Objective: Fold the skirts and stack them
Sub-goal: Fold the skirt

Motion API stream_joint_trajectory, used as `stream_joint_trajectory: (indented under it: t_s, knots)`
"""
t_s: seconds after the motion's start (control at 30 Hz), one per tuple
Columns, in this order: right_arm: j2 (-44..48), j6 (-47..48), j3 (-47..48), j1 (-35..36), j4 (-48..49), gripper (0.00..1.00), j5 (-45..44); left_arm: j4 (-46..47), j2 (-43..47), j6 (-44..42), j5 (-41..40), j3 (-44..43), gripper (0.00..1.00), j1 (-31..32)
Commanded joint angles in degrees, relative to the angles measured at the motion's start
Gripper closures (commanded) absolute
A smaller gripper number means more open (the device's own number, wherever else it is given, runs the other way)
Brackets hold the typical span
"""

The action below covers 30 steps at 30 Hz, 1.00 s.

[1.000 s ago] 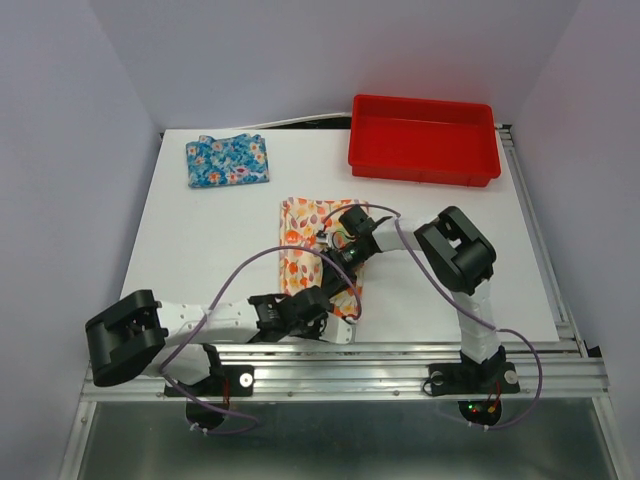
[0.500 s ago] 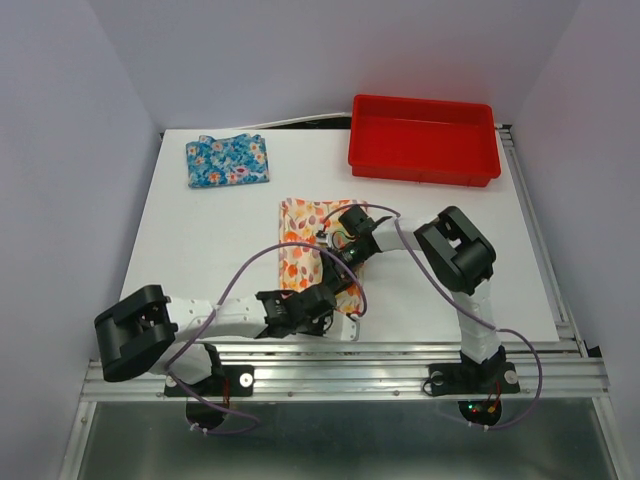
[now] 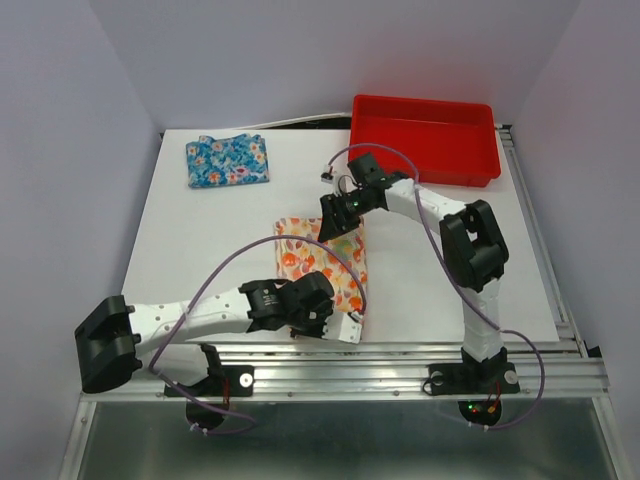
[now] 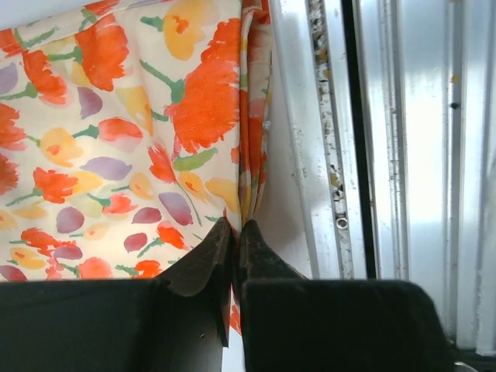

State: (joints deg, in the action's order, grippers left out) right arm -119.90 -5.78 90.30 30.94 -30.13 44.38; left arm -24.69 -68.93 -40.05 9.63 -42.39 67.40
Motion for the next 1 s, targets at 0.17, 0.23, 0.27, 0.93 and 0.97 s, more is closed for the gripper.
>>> stream_joint_trajectory:
  t_s: [0.17, 0.23, 0.27, 0.93, 0.97]
  knots:
    - [-9.6, 13.5, 14.4, -0.4, -10.4, 0.50, -3.6, -8.3, 0.5, 0.1, 10.4, -8.7, 1.00, -5.2]
    - [-10.7, 14.0, 12.5, -0.4, -10.1, 0.53, -3.1, -9.3, -0.5, -0.5, 11.2, -11.6, 1.00, -7.2]
    - [-11.2, 14.5, 11.4, 0.2, -9.6, 0.53, -2.7, -9.8, -1.0, -1.5, 11.6, -12.7, 1.00, -8.3]
    - [-8.0, 14.4, -3.1, 2.5, -5.7, 0.58, 0.9, -3.2, -19.0, -14.7, 8.4, -24.0, 1.00, -26.8]
    - [-7.6, 14.4, -3.1, 2.5, -5.9, 0.58, 1.4, -2.5, -19.2, -14.5, 8.3, -23.4, 1.00, -26.8]
